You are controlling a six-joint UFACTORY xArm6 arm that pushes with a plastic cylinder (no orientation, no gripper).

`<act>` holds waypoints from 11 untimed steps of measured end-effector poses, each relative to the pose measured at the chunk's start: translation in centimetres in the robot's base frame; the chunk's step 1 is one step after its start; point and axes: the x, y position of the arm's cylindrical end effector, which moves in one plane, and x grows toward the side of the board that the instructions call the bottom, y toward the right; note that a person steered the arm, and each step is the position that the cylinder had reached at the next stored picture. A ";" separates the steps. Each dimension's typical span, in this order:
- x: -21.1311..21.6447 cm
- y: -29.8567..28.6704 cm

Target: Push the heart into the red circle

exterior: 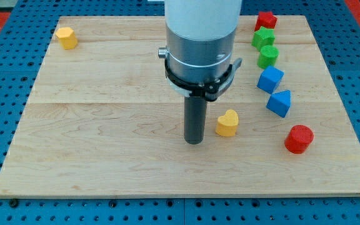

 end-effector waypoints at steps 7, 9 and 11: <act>-3.2 12.8; -1.2 12.9; -0.9 13.4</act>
